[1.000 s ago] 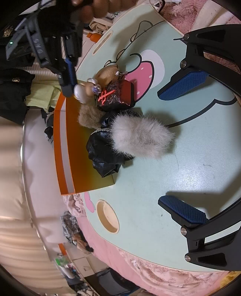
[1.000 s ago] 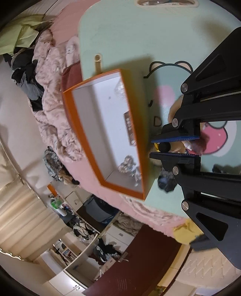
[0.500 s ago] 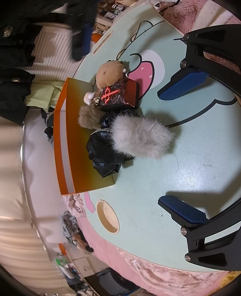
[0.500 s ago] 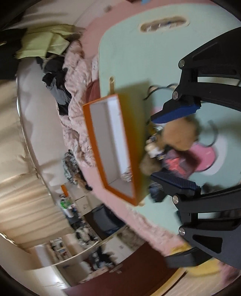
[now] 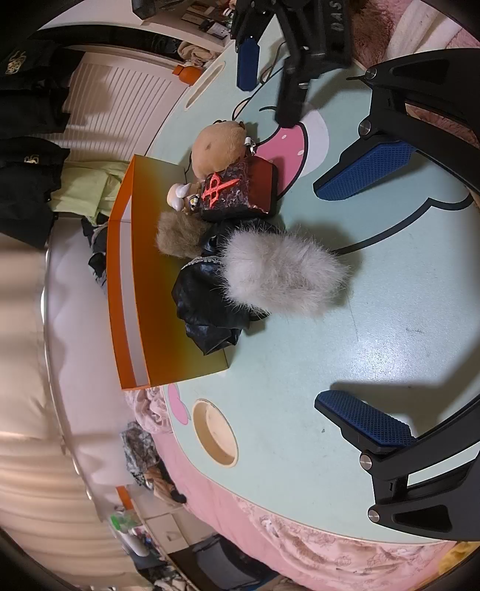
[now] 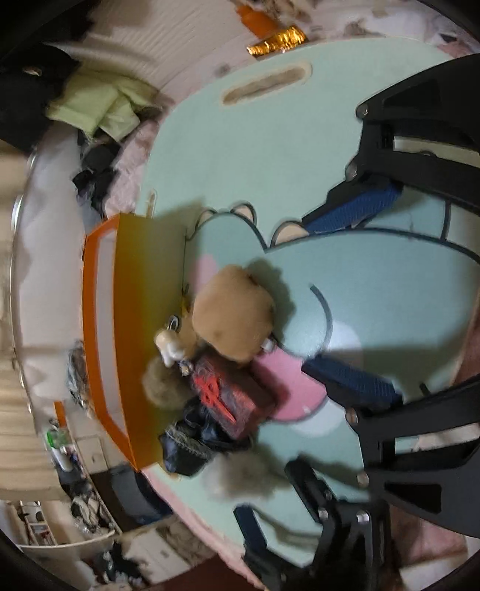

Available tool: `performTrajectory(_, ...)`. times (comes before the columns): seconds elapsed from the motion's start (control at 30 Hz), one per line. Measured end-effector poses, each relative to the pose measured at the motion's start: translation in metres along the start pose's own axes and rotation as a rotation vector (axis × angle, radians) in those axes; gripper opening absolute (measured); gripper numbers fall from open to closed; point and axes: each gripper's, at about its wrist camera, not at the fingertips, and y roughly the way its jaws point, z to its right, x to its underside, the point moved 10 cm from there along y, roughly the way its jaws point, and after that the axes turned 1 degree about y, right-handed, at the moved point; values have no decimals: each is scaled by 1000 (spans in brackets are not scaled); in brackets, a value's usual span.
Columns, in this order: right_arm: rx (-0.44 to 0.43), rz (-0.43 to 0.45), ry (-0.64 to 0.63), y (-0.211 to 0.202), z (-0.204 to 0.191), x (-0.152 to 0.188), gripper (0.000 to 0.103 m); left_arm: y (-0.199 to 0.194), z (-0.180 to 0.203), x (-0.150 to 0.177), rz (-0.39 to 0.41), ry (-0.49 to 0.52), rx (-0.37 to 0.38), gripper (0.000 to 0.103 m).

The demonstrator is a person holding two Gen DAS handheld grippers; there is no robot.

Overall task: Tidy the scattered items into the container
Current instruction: 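Grasp the white figurine keychain in the box with the right gripper and place it by the red box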

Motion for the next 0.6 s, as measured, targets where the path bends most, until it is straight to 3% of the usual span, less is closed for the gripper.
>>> performTrajectory(0.07, -7, -18, -12, 3, -1, 2, 103, 0, 0, 0, 1, 1, -1, 103)
performTrajectory(0.47, -14, -11, -23, 1, -2, 9, 103, 0, 1, -3, -12, 11, 10, 103)
performTrajectory(0.6, -17, -11, -19, 1, -5, 8, 103, -2, 2, -9, -63, 34, 38, 101)
